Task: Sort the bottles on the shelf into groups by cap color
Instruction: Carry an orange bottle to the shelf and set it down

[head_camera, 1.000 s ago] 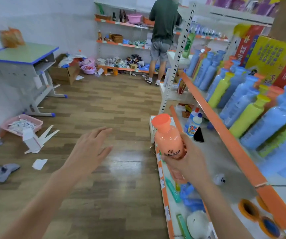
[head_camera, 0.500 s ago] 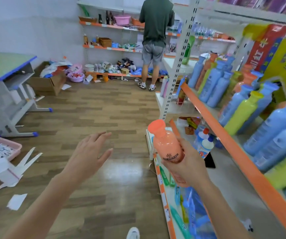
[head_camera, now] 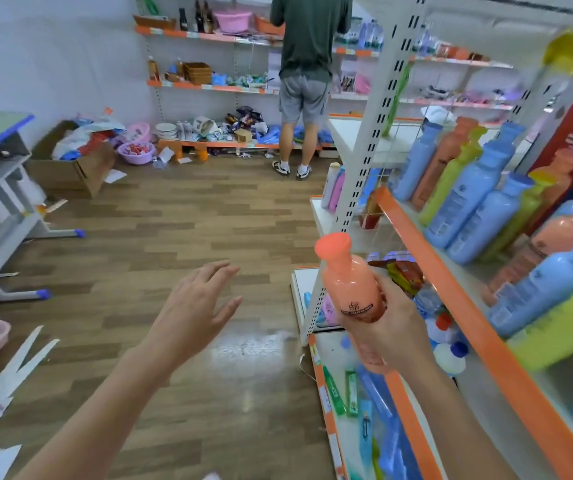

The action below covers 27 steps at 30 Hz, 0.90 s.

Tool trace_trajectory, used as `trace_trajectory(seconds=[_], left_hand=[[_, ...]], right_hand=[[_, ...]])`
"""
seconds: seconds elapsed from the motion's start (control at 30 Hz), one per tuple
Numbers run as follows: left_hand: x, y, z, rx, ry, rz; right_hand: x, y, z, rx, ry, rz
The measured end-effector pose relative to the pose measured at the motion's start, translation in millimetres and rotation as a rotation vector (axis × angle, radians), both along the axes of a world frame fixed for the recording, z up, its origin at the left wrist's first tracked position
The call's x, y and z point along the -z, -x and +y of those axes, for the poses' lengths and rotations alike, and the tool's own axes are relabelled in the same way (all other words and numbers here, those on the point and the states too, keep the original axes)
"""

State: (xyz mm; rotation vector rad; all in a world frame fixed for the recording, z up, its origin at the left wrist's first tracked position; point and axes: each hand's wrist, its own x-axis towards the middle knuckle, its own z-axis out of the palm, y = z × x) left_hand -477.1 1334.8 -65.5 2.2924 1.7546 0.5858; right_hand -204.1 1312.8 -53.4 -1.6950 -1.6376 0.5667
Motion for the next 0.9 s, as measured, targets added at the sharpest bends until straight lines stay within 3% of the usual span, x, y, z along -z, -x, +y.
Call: trace_trajectory(seconds=[0.53,0.9], left_hand=[[-6.7,19.6,238.8,0.215,-0.051,-0.010],[-5.5,-34.4,359.0,0.405,-0.055,-0.058]], right_hand=[[-15.3,35.9,181.4,0.224,0.008,-0.048],[-18.2,8.6,264.8,0.341,-0.066,-0.018]])
